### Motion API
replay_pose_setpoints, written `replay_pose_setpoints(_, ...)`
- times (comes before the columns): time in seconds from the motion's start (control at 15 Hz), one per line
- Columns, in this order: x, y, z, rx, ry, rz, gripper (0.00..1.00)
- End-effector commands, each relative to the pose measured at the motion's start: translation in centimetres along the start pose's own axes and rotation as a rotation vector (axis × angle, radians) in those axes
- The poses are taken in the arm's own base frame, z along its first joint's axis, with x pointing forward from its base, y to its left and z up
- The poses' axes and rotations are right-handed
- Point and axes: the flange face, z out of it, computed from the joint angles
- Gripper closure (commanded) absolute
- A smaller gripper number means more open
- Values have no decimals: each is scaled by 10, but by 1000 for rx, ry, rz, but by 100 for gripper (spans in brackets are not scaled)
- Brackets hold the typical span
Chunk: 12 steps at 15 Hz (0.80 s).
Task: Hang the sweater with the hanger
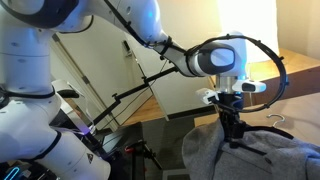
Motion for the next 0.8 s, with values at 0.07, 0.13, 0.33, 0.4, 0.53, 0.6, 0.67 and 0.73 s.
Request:
replay_pose_setpoints(0.07, -6, 4, -10, 6, 32, 1, 89)
replay_pose_setpoints(0.13, -6, 9, -16, 18, 28, 20, 90)
replay_pose_setpoints(0.33, -10, 35, -39, 44, 73, 83, 95)
replay_pose_setpoints(0.4, -11, 46, -49, 47, 90, 112, 95)
replay_pose_setpoints(0.53, -16, 71, -72, 85, 118, 166, 95)
replay_pose_setpoints(0.6, -18, 83, -84, 113, 134, 198, 96)
replay_pose_setpoints(0.67, -20, 95, -94, 136, 151, 223, 95)
replay_pose_setpoints(0.73, -23, 103, -104, 154, 164, 240, 95)
